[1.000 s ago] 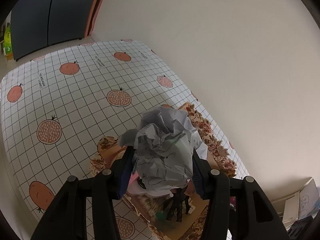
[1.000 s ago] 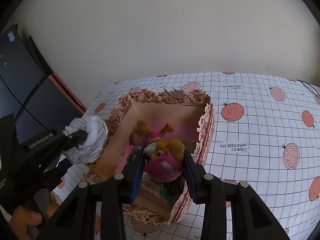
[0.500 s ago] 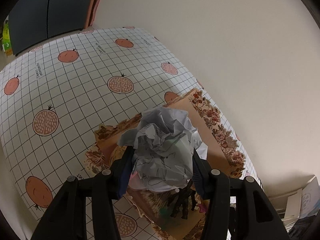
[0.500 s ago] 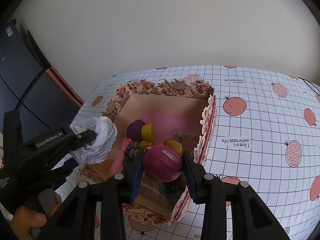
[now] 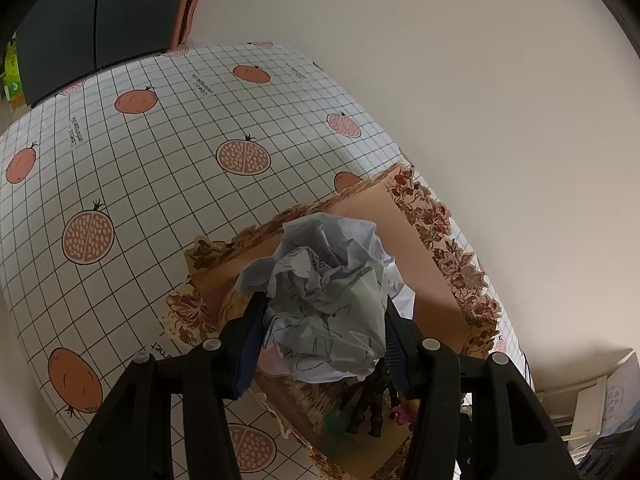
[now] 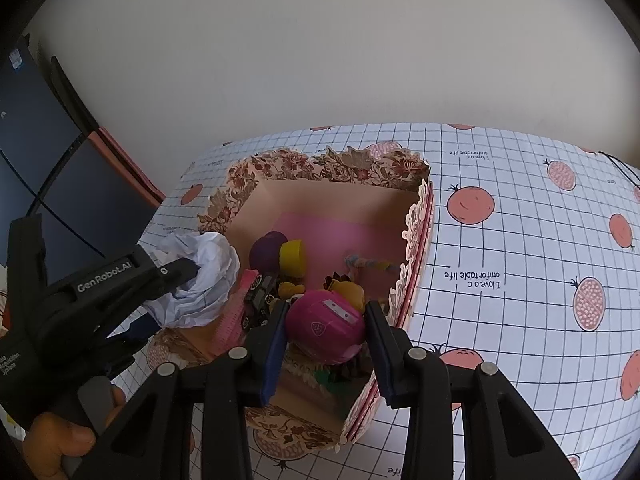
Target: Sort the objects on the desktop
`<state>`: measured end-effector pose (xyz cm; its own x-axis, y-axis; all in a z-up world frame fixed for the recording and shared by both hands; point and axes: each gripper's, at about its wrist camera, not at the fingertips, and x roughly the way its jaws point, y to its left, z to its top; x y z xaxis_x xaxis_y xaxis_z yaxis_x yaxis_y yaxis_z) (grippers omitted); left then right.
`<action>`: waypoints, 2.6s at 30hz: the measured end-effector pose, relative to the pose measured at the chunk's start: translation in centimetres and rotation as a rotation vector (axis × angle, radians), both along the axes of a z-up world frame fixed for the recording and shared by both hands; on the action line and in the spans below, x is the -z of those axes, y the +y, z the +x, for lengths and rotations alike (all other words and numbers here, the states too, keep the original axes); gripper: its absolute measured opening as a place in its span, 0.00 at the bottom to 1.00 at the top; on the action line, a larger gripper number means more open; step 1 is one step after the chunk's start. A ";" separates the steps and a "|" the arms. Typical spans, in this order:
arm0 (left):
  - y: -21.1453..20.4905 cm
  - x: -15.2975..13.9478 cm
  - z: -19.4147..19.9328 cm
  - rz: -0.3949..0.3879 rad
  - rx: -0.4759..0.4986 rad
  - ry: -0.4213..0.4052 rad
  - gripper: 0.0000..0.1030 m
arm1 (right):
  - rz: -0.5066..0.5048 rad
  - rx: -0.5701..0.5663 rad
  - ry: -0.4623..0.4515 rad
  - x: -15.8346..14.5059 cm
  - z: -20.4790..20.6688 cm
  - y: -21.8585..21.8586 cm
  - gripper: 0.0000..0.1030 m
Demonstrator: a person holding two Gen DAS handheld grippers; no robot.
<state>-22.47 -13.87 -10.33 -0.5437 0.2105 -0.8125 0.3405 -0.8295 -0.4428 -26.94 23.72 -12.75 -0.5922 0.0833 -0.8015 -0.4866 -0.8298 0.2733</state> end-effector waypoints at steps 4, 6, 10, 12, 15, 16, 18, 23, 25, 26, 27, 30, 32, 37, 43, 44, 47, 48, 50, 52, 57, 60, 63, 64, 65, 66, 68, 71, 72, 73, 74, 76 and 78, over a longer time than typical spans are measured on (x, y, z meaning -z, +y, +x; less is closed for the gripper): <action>0.1 0.1 -0.1 -0.003 0.001 -0.008 0.53 | -0.004 0.000 -0.006 0.2 -0.1 0.0 0.42; 0.2 0.2 -0.1 -0.005 0.003 -0.014 0.54 | 0.002 0.002 -0.016 0.3 -0.1 0.0 0.42; 0.3 0.4 -0.2 -0.005 0.000 -0.037 0.60 | -0.001 0.000 -0.016 0.3 -0.2 0.0 0.49; 0.3 0.6 -0.3 0.000 -0.002 -0.044 0.63 | 0.003 -0.003 -0.016 0.3 -0.2 -0.1 0.51; 0.2 0.7 -0.3 -0.002 -0.006 -0.051 0.66 | 0.005 -0.004 -0.017 0.2 -0.3 -0.2 0.52; 0.1 0.8 -0.3 0.000 -0.007 -0.052 0.66 | 0.006 -0.003 -0.017 0.3 -0.3 -0.1 0.52; 0.0 0.8 -0.3 0.001 -0.009 -0.054 0.66 | 0.005 -0.002 -0.017 0.3 -0.4 -0.2 0.52; -0.2 0.8 -0.2 0.004 -0.014 -0.052 0.72 | 0.005 0.001 -0.017 0.3 -0.4 -0.1 0.52; -0.3 0.6 -0.1 0.000 -0.017 -0.045 0.73 | 0.005 0.001 -0.016 0.3 -0.4 -0.1 0.52; -0.3 0.4 0.0 -0.003 -0.019 -0.042 0.74 | 0.006 0.001 -0.016 0.3 -0.4 -0.1 0.52; -0.4 0.4 0.0 -0.004 -0.021 -0.040 0.74 | 0.006 0.001 -0.016 0.3 -0.4 0.0 0.52; -0.5 0.2 0.1 -0.010 -0.029 -0.039 0.74 | 0.005 0.001 -0.014 0.3 -0.3 0.0 0.52; -0.5 0.1 0.1 -0.012 -0.029 -0.037 0.74 | 0.005 0.002 -0.013 0.2 -0.2 0.1 0.52; -0.2 -0.4 0.3 -0.022 -0.021 -0.027 0.76 | 0.012 0.014 -0.007 -0.2 0.0 0.3 0.62; 0.0 -0.9 0.5 -0.039 -0.020 -0.021 0.80 | 0.006 0.044 -0.001 -0.6 0.7 1.1 0.66; 0.1 -1.0 0.5 -0.043 -0.019 -0.023 0.80 | 0.003 0.048 -0.001 -0.7 0.8 1.2 0.68; 0.4 -1.2 0.5 -0.053 -0.018 -0.025 0.84 | -0.004 0.060 -0.002 -0.7 1.1 1.6 0.74; 0.5 -1.2 0.5 -0.054 -0.016 -0.024 0.84 | -0.004 0.065 -0.003 -0.7 1.2 1.7 0.76; 0.7 -1.4 0.5 -0.062 -0.011 -0.023 0.84 | -0.008 0.071 -0.006 -0.8 1.3 2.0 0.80; 1.0 -1.4 0.5 -0.071 -0.003 -0.026 0.84 | -0.009 0.075 -0.012 -0.7 1.4 2.2 0.86; 1.7 -1.6 0.4 -0.097 0.010 -0.027 0.89 | 0.002 0.102 -0.027 -0.6 1.7 2.7 0.98; 2.2 -1.7 0.4 -0.113 0.017 -0.021 0.92 | 0.007 0.113 -0.035 -0.6 2.0 3.1 1.00; 2.6 -1.8 0.4 -0.130 0.021 -0.021 0.98 | 0.013 0.125 -0.041 -0.7 2.2 3.4 1.00; 2.7 -1.8 0.4 -0.138 0.020 -0.021 0.99 | 0.013 0.130 -0.041 -0.7 2.3 3.6 1.00; 2.7 -1.8 0.4 -0.147 0.019 -0.022 1.00 | 0.013 0.135 -0.041 -0.7 2.4 3.7 1.00; 2.8 -1.8 0.4 -0.158 0.016 -0.024 1.00 | 0.012 0.140 -0.041 -0.7 2.5 3.8 1.00; 2.9 -1.9 0.4 -0.173 0.013 -0.025 1.00 | 0.012 0.155 -0.043 -0.7 2.7 4.1 1.00; 3.2 -1.9 0.4 -0.195 0.021 -0.025 1.00 | 0.013 0.168 -0.049 -0.8 2.8 4.5 1.00; 3.3 -2.0 0.4 -0.200 0.025 -0.024 1.00 | 0.013 0.172 -0.050 -0.8 2.9 4.6 1.00; 3.4 -2.0 0.4 -0.202 0.030 -0.024 1.00 | 0.012 0.175 -0.051 -0.8 3.0 4.7 1.00; 3.5 -2.0 0.3 -0.205 0.034 -0.024 1.00 | 0.012 0.179 -0.052 -0.8 3.0 4.8 1.00; 3.8 -2.0 0.3 -0.209 0.044 -0.023 1.00 | 0.012 0.183 -0.053 -0.9 3.2 4.9 1.00; 4.2 -2.1 0.3 -0.213 0.053 -0.022 1.00 | 0.015 0.185 -0.054 -0.9 3.4 5.0 1.00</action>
